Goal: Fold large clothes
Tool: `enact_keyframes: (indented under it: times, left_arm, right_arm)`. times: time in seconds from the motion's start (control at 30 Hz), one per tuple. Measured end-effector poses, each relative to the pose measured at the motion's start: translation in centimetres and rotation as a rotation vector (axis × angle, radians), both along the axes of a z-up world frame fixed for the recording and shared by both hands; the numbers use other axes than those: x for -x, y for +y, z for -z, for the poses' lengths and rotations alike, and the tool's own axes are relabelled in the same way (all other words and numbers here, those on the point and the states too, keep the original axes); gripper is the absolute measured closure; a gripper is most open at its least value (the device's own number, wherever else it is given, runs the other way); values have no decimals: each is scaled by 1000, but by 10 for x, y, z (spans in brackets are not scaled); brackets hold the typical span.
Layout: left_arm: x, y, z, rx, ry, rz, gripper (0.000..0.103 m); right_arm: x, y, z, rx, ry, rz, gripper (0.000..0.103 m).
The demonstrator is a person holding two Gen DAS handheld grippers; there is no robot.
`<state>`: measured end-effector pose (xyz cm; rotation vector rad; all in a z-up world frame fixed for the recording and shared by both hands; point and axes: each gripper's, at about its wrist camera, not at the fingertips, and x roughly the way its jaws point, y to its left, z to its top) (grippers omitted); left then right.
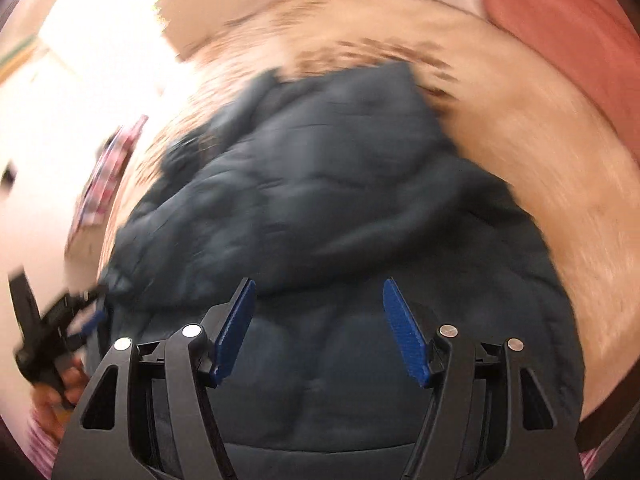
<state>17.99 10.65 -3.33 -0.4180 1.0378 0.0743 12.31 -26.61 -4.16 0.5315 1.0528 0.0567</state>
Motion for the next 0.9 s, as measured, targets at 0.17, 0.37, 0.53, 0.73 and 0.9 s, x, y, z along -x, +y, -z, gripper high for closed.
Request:
enact_keyframes:
  times: [0.17, 0.37, 0.53, 0.73, 0.9]
  left_arm:
    - [-11, -11, 4, -12, 5, 47, 85]
    - [-4, -5, -32, -49, -164, 41, 91]
    - [-13, 0, 3, -35, -28, 22, 88]
    - [-10, 5, 21, 4, 2, -1, 66]
    - [8, 8, 6, 0, -24, -36, 40]
  right_arm:
    - [-12, -45, 28, -176, 42, 175, 67]
    - [-20, -35, 14, -125, -34, 113, 90]
    - [-23, -24, 25, -15, 1, 87, 90]
    - [-22, -26, 31, 28, 13, 87, 87]
    - [-14, -33, 30, 14, 33, 122, 66]
